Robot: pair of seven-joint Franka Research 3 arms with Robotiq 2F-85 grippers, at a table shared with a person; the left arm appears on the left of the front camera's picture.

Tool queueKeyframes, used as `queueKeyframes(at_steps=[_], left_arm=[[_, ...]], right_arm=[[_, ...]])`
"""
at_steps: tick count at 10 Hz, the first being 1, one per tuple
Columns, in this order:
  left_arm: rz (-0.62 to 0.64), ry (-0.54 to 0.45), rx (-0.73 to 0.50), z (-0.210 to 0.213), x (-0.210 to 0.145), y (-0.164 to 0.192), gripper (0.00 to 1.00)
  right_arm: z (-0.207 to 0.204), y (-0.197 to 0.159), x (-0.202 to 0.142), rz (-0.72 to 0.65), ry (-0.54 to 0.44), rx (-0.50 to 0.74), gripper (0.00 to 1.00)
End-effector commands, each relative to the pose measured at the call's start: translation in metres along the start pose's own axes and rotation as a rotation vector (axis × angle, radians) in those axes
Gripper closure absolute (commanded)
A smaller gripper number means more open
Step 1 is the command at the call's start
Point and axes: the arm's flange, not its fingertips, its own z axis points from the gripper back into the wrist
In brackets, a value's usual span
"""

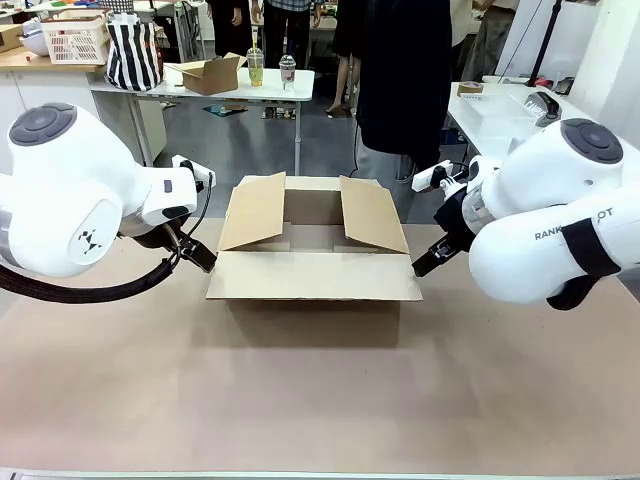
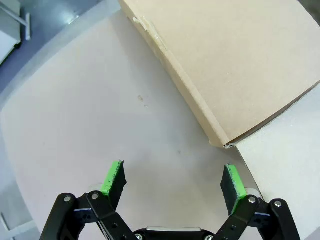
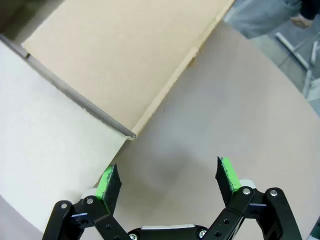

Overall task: Pack the gift set into the box.
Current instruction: Place both hands on the side flaps of the Package Box and spread them outward.

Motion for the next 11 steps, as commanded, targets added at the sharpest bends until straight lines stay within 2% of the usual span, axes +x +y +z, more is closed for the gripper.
queueKeyframes(at_steps=[1, 6, 7, 8, 9, 10, 11], left_arm=[[0.001, 0.0, 0.0, 0.0, 0.0, 0.0, 0.0], [0.001, 0.0, 0.0, 0.0, 0.0, 0.0, 0.0], [0.0, 0.0, 0.0, 0.0, 0.0, 0.0, 0.0], [-0.026, 0.204, -0.132, 0.023, -0.008, 0.004, 0.0], [-0.053, 0.332, -0.251, 0.048, -0.006, 0.002, 0.0], [-0.011, 0.389, -0.299, 0.082, -0.001, 0.006, 0.0], [0.003, 0.224, -0.379, 0.109, 0.0, 0.014, 0.0]], right_arm=[[0.0, 0.0, 0.0, 0.0, -0.001, 0.0, 0.0], [0.0, 0.0, 0.0, 0.0, 0.0, 0.0, 0.0], [0.016, -0.006, -0.005, 0.057, 0.212, 0.059, 0.0], [0.046, -0.015, -0.004, 0.114, 0.285, 0.135, 0.0], [0.081, -0.024, 0.001, 0.106, 0.302, 0.126, 0.0], [0.113, -0.032, 0.009, 0.055, 0.239, 0.171, 0.0], [0.133, -0.036, 0.016, -0.001, 0.102, 0.246, 0.0]])
